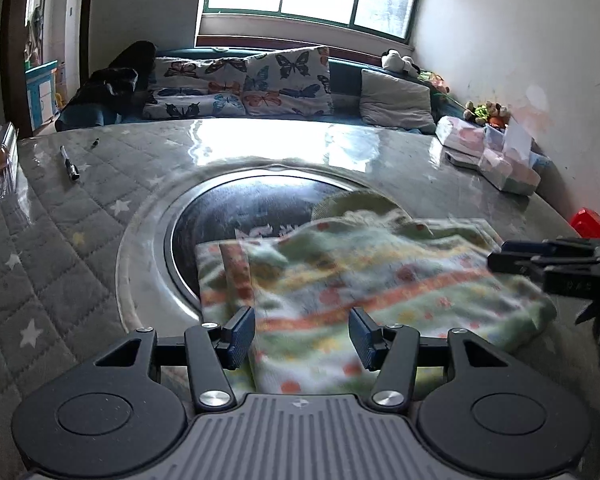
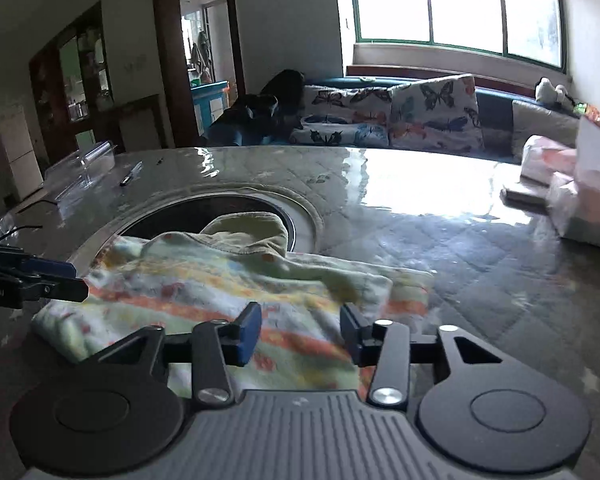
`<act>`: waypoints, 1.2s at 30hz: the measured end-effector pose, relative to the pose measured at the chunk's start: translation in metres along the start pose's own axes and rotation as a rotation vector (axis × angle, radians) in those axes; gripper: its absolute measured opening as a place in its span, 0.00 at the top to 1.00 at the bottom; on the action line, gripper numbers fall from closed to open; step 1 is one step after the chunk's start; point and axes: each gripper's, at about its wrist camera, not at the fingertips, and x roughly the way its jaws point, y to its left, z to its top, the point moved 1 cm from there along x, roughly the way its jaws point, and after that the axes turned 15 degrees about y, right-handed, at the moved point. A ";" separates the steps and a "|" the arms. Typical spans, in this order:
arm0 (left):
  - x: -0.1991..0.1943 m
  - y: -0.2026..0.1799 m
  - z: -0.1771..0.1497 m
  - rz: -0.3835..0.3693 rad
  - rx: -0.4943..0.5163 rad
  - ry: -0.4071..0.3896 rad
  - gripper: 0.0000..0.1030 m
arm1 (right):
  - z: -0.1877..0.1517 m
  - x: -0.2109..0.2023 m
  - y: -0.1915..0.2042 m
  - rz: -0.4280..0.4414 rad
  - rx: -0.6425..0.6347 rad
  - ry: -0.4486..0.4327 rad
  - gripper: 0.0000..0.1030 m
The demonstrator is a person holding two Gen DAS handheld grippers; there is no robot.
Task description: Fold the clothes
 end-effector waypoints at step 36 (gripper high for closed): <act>0.042 -0.022 0.053 -0.025 -0.010 0.032 0.48 | 0.040 0.051 0.012 0.000 -0.027 0.059 0.50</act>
